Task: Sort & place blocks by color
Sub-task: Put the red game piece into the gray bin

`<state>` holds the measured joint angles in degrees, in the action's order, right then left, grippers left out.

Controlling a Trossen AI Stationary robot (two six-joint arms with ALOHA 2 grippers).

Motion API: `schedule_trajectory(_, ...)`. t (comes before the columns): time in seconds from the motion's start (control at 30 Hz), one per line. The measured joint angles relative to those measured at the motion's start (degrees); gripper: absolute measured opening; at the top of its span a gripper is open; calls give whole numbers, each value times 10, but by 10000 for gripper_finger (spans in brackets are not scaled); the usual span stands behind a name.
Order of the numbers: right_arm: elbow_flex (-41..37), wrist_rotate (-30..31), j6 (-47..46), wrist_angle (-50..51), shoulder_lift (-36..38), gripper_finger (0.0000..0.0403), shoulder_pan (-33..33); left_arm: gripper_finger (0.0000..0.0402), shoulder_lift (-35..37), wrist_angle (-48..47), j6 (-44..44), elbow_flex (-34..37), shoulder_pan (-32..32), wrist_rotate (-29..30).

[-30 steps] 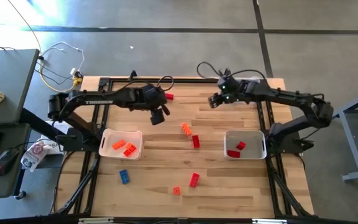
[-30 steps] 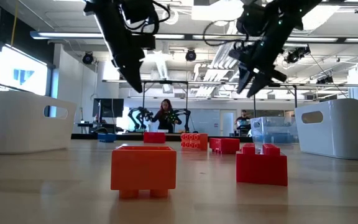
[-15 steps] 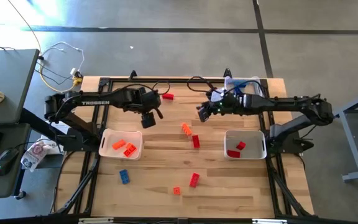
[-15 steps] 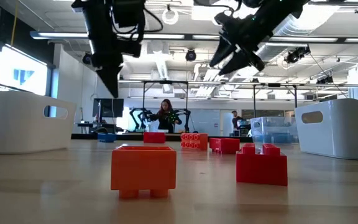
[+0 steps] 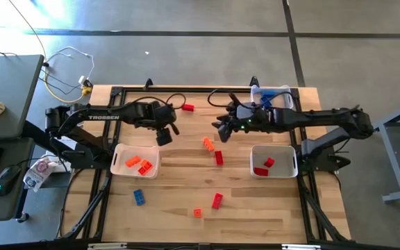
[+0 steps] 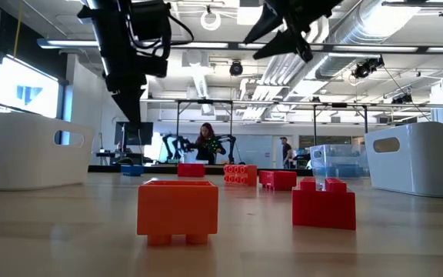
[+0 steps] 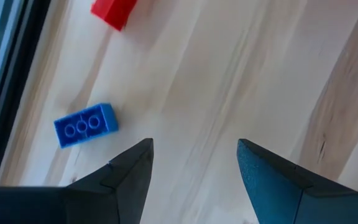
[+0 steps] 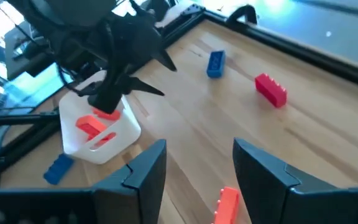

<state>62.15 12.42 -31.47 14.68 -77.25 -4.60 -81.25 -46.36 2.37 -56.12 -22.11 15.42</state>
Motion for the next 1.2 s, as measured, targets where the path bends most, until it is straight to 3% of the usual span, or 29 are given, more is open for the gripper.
schedule_trajectory(0.17,32,35,-7,62,0,169,11,219,0,23,-15,0,0,0)
schedule_trajectory(0.43,34,35,-71,121,-9,169,33,218,0,33,-15,0,0,0)
schedule_trajectory(1.2,34,-41,-195,182,-140,169,55,220,0,32,-4,0,0,-13)
